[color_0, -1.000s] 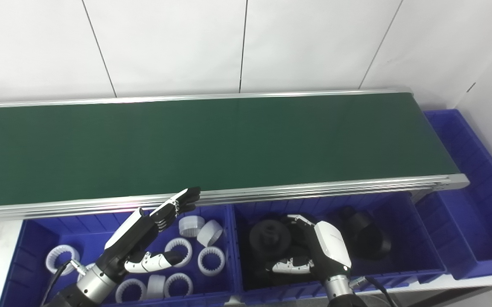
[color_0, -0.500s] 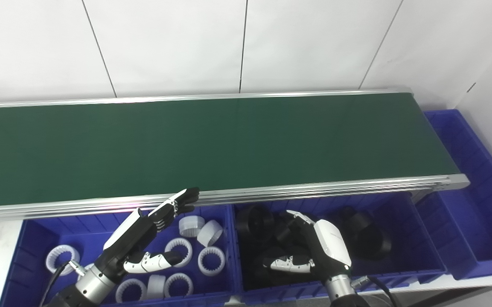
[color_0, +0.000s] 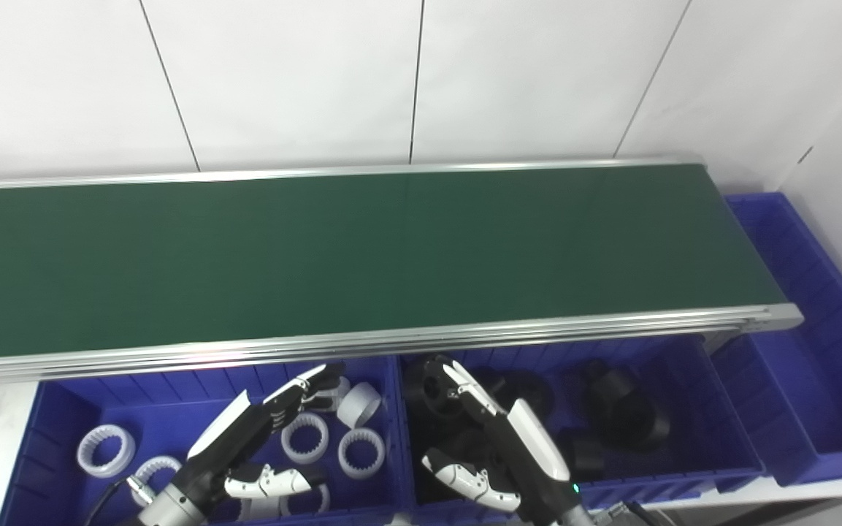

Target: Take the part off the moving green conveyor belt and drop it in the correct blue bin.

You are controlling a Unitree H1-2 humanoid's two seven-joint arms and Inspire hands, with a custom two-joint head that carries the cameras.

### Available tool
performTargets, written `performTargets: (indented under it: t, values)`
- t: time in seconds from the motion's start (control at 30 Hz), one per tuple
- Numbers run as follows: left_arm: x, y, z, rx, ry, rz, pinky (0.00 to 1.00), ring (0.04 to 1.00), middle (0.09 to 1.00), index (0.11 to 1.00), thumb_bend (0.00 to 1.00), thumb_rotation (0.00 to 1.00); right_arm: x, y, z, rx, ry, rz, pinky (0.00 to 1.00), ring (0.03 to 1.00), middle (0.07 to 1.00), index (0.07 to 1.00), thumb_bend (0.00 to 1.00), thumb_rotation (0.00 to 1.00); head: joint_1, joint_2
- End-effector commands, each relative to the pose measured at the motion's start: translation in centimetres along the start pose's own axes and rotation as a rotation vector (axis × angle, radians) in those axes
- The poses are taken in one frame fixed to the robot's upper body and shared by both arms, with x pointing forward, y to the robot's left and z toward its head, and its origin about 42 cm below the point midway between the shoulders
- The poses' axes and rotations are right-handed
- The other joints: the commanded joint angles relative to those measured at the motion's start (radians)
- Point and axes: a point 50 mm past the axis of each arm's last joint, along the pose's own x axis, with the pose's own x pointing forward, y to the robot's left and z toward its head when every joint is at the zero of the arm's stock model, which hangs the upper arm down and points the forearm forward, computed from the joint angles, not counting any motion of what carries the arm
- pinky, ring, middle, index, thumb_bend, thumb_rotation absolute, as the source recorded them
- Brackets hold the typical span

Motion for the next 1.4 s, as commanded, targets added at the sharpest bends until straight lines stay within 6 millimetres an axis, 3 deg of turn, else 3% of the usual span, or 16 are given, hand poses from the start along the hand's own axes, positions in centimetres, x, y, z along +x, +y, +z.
performTargets:
  t: [0.0, 0.2, 0.63, 1.37]
  values:
    - [0.83, 0.30, 1.19, 0.030, -0.070, 0.026, 0.83, 0.915, 0.944, 0.908, 0.40, 0.45, 0.43, -0.64, 1.18, 0.009, -0.094, -0.005, 0.89, 0.951, 0.993, 0.955, 0.39, 0.92, 0.005, 0.017]
    - [0.60, 0.31, 1.57, 0.032, -0.081, 0.033, 0.86, 0.935, 0.950, 0.924, 0.39, 0.45, 0.45, -0.66, 1.11, 0.021, -0.097, 0.009, 0.91, 0.963, 1.000, 0.970, 0.41, 0.94, 0.010, 0.042]
    - [0.15, 0.27, 1.69, 0.033, -0.080, 0.034, 0.87, 0.935, 0.954, 0.931, 0.41, 0.54, 0.89, -0.61, 0.77, 0.021, -0.089, 0.027, 0.94, 0.974, 1.000, 0.979, 0.37, 0.93, 0.024, 0.049]
    - [-0.10, 0.54, 1.89, 0.031, -0.087, 0.044, 0.89, 0.946, 0.955, 0.933, 0.41, 0.54, 0.88, -0.63, 0.48, 0.029, -0.074, 0.007, 0.92, 0.976, 1.000, 0.978, 0.35, 0.96, 0.026, 0.058]
